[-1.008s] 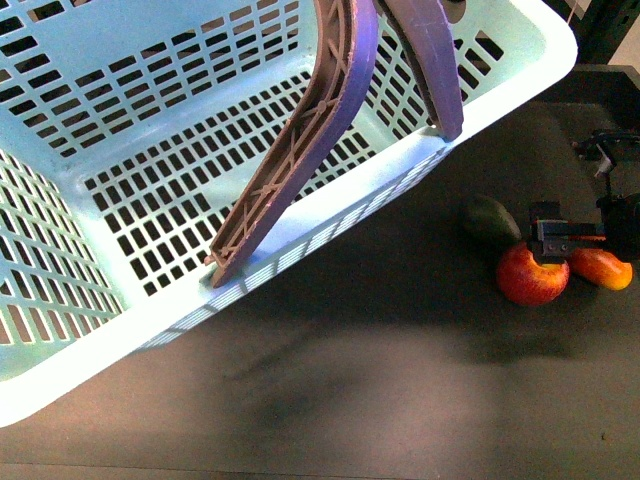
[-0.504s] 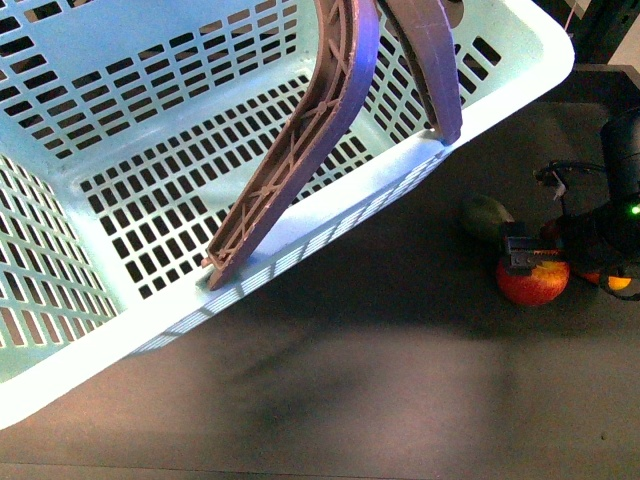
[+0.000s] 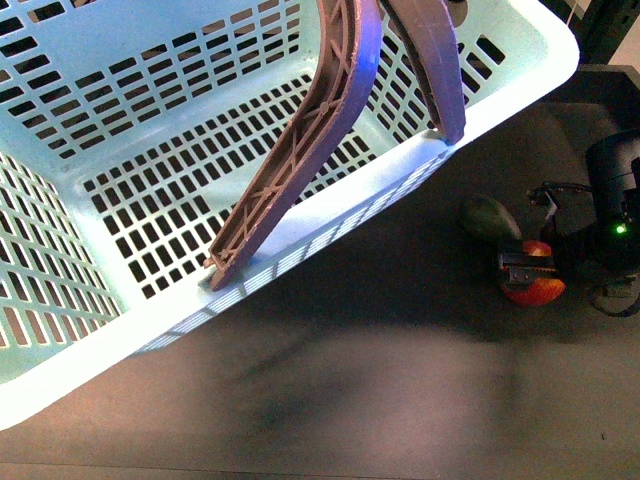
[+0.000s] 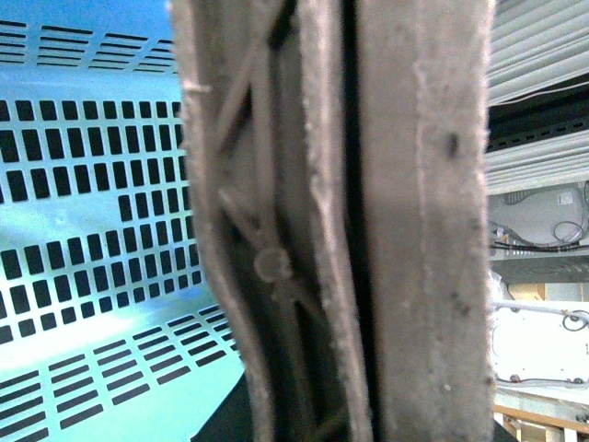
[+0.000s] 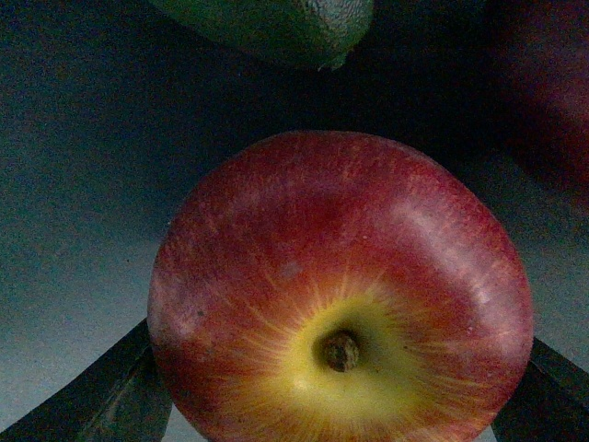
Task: Pick apple with right arm and hold basket with left
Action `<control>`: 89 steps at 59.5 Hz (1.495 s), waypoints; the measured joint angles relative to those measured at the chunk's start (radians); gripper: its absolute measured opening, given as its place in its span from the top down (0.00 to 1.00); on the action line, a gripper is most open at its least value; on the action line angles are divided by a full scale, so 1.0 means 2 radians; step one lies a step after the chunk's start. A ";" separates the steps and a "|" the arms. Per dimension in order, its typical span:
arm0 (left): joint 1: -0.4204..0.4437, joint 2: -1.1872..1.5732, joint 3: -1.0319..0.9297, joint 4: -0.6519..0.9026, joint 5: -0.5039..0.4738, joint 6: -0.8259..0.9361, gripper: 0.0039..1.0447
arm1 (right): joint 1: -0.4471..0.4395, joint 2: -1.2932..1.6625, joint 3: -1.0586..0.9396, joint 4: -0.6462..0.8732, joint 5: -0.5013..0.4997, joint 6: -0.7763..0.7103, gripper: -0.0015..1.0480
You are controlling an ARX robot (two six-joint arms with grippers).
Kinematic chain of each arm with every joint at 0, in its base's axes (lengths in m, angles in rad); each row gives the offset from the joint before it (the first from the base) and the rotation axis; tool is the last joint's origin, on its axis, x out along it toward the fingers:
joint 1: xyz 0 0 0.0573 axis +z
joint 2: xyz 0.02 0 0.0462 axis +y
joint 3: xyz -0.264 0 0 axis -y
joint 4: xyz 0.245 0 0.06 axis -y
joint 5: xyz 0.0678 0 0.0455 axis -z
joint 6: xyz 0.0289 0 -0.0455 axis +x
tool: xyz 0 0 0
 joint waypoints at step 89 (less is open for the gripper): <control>0.000 0.000 0.000 0.000 0.000 0.000 0.87 | 0.126 -0.533 -0.183 0.118 0.062 0.030 0.25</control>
